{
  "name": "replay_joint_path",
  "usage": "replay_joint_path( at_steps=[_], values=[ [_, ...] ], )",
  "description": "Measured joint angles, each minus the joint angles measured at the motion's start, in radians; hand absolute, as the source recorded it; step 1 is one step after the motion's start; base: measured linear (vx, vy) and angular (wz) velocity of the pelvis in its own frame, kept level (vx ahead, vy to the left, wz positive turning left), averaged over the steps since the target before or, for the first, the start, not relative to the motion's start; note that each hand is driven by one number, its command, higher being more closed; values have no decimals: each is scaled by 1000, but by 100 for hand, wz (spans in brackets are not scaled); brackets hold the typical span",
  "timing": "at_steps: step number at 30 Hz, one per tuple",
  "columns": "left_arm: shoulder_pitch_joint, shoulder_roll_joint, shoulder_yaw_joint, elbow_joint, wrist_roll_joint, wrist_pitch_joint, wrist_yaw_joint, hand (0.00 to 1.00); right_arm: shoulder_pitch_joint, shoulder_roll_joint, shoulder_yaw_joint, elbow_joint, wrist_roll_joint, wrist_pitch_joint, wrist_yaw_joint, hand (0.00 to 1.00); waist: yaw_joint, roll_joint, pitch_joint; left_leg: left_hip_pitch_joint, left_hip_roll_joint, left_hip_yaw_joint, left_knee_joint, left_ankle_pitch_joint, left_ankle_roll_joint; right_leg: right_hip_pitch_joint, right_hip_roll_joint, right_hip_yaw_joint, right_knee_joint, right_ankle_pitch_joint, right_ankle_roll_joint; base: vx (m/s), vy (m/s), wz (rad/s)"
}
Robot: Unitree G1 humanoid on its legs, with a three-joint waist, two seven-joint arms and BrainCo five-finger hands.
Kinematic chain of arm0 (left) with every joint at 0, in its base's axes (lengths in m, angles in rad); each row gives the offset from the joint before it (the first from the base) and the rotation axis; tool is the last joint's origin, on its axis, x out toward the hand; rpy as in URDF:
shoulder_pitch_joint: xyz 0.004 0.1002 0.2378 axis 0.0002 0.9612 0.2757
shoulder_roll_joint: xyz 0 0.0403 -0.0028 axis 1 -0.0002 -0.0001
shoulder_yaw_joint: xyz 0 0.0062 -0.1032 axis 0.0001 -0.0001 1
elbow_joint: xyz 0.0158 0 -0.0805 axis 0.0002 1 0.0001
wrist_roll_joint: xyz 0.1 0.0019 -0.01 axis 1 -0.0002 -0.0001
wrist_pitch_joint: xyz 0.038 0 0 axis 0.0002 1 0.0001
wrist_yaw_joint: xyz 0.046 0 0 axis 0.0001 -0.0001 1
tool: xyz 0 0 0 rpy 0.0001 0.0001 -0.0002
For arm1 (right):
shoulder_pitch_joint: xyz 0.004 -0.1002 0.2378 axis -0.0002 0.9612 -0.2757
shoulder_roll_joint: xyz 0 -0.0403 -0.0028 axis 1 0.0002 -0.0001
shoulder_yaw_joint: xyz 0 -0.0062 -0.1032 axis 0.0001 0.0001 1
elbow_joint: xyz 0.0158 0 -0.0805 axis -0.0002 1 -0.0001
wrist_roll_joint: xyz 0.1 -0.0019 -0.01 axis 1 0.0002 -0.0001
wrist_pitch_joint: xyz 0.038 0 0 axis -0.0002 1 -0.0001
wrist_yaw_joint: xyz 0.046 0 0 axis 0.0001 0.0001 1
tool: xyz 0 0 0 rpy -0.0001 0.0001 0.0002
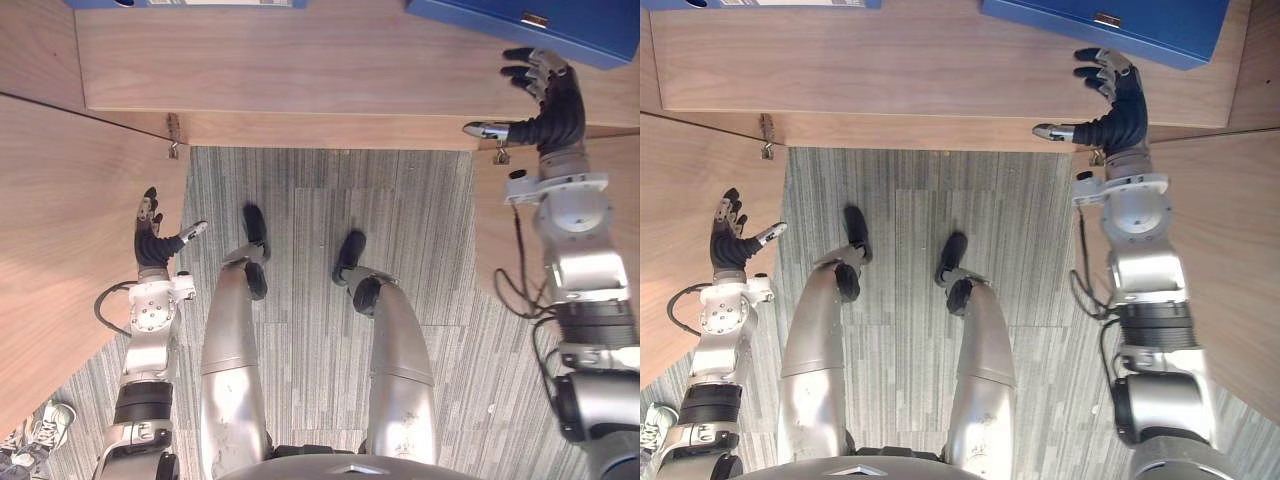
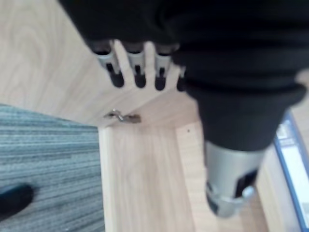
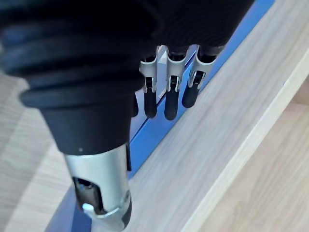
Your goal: Walk over to the cabinet, pick up the folder, carry it to the office cabinet, place the folder inside the office cabinet, then close the office cabinet door
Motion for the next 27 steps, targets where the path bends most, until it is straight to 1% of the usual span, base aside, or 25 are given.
replay_joint_path(
  at_steps=[2, 3, 4, 5, 6, 8, 11, 16, 23, 27],
  values=[
    [-9, -15, 1, 0, 0, 0, 10, 0, -1, 67, -28, 0, -43, 0, -60, 100, -2, -1, 1, 1, 0, -1, 0, -5, 2, 1, 0, 0, 1, -2, -1, 0, 0, 0],
    [-27, -26, 2, 6, 0, 0, 19, 0, -8, 110, -44, 1, -57, 0, -102, 100, -3, -3, 2, 0, 0, 0, -1, -5, 2, -1, 0, 1, 2, -3, -2, 0, 0, 0],
    [-35, -30, 2, 11, 0, 0, 20, 0, -14, 129, -49, 2, -62, 0, -118, 100, -3, -4, 2, 0, 0, 0, -2, -5, 2, -2, 0, 1, 2, -3, -3, 0, 0, 0],
    [-49, -39, 1, 13, 0, 0, 25, 0, -35, 169, -62, 3, -77, 0, -149, 100, -7, -4, 2, 0, -1, 2, -3, -5, 2, -4, 0, 2, 2, -3, -3, 0, 0, 0],
    [-57, -45, -1, 14, 0, 1, 30, 0, -45, 185, -66, 4, -83, 0, -163, 100, -7, -4, 3, 0, -1, 4, -5, -5, 2, -5, -1, 4, 2, -3, -3, 0, 0, 0],
    [-83, -59, -3, 15, 1, 0, 52, 0, -92, 237, -66, 8, -93, 0, -222, 100, -7, -8, 7, 0, -1, 18, -9, -4, 2, -19, -3, 18, 8, -2, -2, -12, -19, -4],
    [-112, -69, -3, 41, 1, 1, 63, 0, -139, 277, -67, 50, -93, 2, -273, 100, -5, -9, 17, -1, -1, 18, -8, -4, 2, -21, -3, 19, 12, -2, -1, -6, -16, 0],
    [-122, -77, -5, 58, 1, 1, 83, 0, -199, 279, -86, 73, -93, 3, -313, 100, -3, -8, 27, -23, -1, 18, 4, -5, 2, -46, -8, 20, 32, -7, -7, -1, -6, 1],
    [-138, -78, -7, 95, 1, 0, 83, 0, -291, 270, -104, 168, -90, 5, -312, 100, -1, -7, 28, -54, 1, 14, 24, -11, 0, -77, -12, 20, 56, -19, -8, 0, 0, 0],
    [-146, -75, -7, 101, 1, 0, 83, 0, -338, 226, -87, 236, -80, 5, -306, 100, 5, -7, 28, -82, 1, 13, 39, -14, 4, -103, -17, 20, 71, -23, -5, 0, 0, 0]
  ],
)
